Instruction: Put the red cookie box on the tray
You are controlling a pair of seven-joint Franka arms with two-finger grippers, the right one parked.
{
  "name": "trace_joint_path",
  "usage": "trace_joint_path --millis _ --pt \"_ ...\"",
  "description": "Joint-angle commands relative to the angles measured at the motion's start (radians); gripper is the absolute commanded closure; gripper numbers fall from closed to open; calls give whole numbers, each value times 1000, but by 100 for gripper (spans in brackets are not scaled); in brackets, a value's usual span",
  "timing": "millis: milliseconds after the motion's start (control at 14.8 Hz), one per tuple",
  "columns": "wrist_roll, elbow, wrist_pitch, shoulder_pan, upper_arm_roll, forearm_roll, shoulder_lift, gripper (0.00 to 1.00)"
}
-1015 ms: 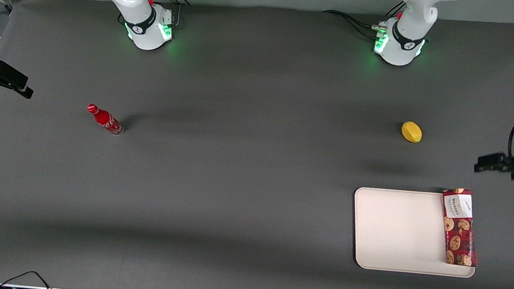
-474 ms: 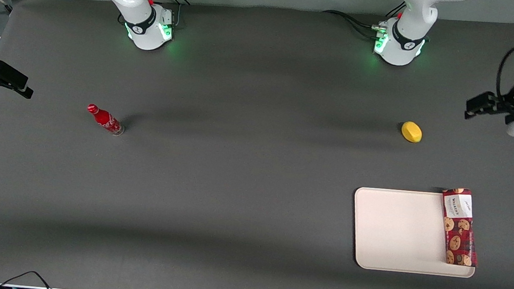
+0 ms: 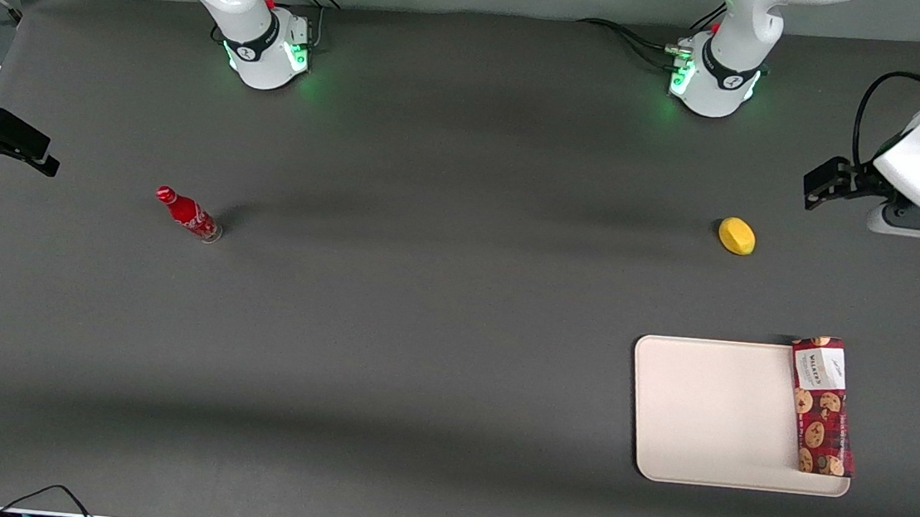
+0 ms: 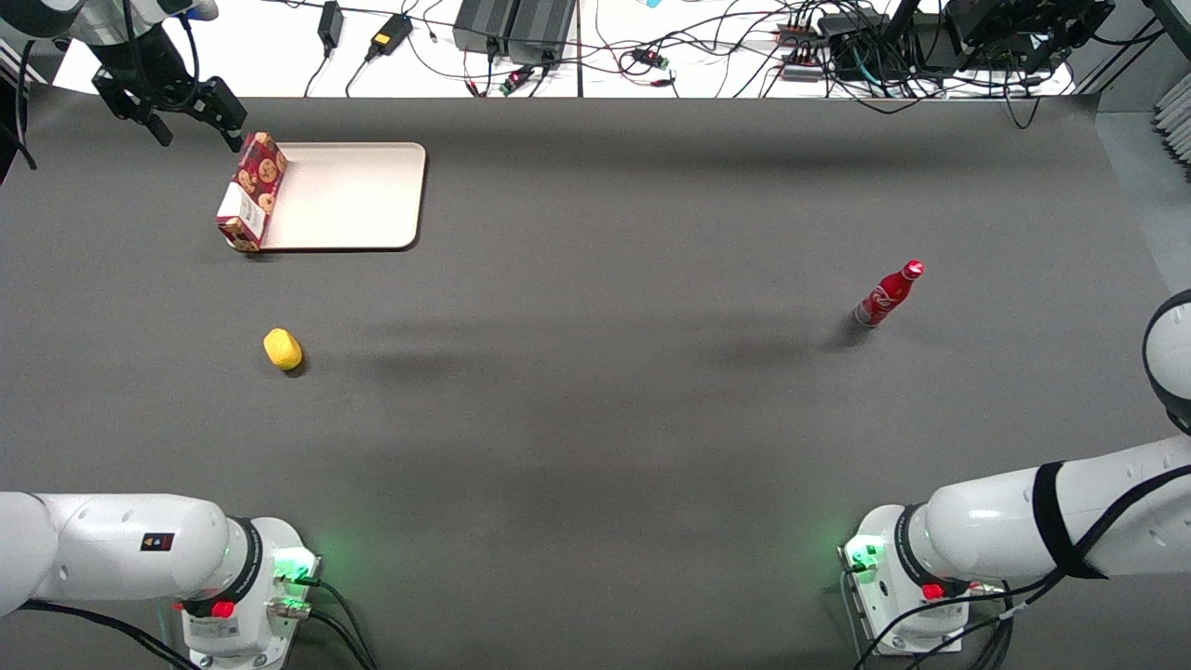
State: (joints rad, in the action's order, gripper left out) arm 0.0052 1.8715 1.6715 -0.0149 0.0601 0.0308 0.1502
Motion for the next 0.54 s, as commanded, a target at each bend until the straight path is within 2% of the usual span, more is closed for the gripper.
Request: trace_joint_path --millis 0,203,474 --pt "-4 -61 16 -43 -36 21 -70 0" --pt "-21 -178 -44 -42 -39 18 -164 0" --pt "-19 -193 -61 -42 -40 18 -172 0"
